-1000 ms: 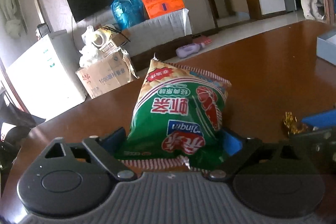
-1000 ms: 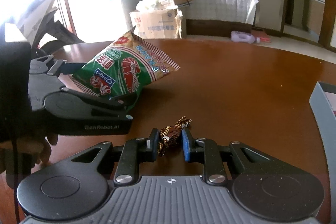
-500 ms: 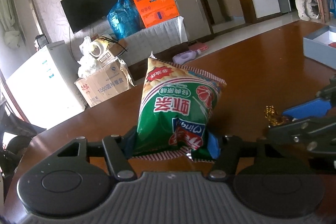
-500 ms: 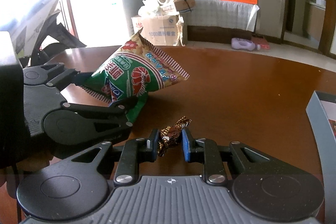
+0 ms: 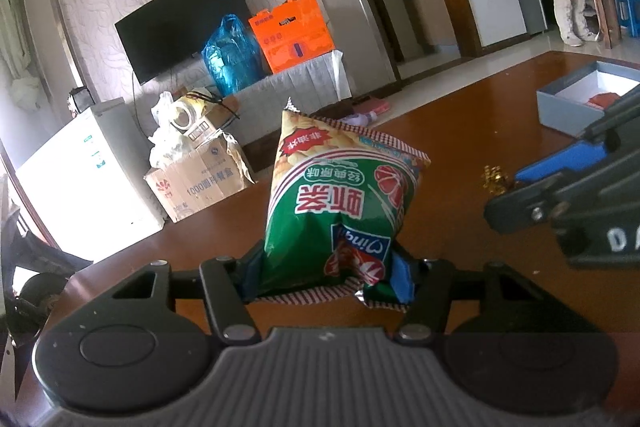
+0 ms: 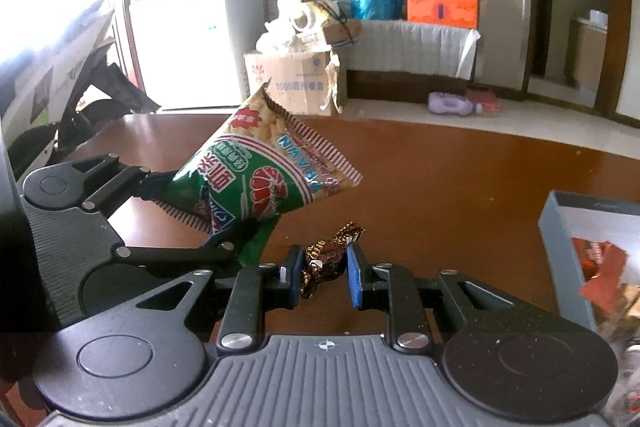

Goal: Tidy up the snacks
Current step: 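Carry the green chip bag with the left gripper while the right gripper carries the chocolate to the box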

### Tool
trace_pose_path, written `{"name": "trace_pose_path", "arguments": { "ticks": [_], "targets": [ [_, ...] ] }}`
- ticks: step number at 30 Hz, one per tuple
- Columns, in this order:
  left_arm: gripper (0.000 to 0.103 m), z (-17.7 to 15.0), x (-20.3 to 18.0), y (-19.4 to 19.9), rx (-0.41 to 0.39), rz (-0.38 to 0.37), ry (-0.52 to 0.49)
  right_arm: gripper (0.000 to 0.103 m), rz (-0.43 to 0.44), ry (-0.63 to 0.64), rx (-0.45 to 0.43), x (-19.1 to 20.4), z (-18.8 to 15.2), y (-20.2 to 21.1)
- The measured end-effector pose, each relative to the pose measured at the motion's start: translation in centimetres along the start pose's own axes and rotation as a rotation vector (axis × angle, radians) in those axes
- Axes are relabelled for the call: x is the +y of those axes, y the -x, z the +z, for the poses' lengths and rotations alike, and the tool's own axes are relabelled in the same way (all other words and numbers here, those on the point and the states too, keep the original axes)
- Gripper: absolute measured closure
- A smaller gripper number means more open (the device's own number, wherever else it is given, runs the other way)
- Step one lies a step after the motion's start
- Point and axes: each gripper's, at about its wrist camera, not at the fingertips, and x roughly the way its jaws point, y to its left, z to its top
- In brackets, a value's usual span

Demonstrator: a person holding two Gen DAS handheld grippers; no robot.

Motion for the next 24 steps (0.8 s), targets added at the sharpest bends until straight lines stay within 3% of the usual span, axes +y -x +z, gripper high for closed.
{"name": "trace_pose_path", "arguments": {
  "ticks": [11,15,24],
  "targets": [
    [0.044,1.6,-0.8,2.5,-0.032,-0.018,0.037,0.078,-0.019,-0.012,-0.06,-2.3,0.3,3.9],
    [0.044,3.3,-3.2,3.8,-0.077,-0.058,0.023,0.078,-0.048,-0.023,-0.111,-4.0,0.3,6.5],
    [0.044,5.6,-8.9,4.7,-0.104,-0.104,-0.03,0.078,-0.096,-0.072,-0.128,-8.1,-0.4,9.0]
  ]
}}
